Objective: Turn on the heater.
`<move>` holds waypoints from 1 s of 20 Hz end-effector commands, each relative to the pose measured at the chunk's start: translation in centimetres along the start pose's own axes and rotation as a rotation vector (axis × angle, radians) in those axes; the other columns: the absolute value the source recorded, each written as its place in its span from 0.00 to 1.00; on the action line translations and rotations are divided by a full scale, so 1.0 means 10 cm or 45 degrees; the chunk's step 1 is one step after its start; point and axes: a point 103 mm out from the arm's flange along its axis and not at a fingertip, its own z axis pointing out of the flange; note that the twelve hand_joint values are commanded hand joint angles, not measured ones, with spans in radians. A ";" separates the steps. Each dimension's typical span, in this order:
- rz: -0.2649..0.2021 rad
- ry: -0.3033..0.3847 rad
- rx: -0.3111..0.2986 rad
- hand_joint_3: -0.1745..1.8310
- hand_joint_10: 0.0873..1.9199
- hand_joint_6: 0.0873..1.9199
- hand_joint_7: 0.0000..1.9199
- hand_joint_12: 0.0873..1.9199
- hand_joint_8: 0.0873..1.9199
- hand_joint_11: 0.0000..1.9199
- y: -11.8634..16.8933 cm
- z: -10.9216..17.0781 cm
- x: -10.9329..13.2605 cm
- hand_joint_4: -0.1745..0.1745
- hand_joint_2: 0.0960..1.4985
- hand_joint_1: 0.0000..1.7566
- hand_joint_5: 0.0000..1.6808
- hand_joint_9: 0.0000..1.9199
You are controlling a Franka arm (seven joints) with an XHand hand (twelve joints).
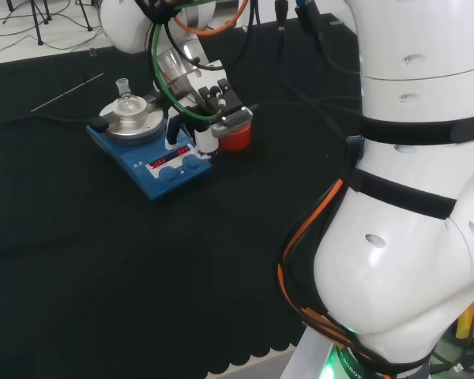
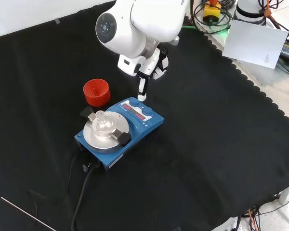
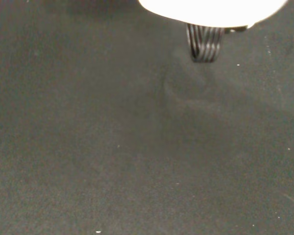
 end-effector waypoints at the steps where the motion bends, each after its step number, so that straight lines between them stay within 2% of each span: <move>1: -0.010 -0.027 0.017 0.71 0.83 0.00 0.89 0.81 0.89 0.88 0.03 0.01 0.11 0.42 0.33 0.86 0.25 0.96; 20: -0.014 -0.056 0.073 0.73 0.84 0.00 0.90 0.81 0.89 0.89 0.02 0.13 0.27 0.43 0.32 0.86 0.25 0.96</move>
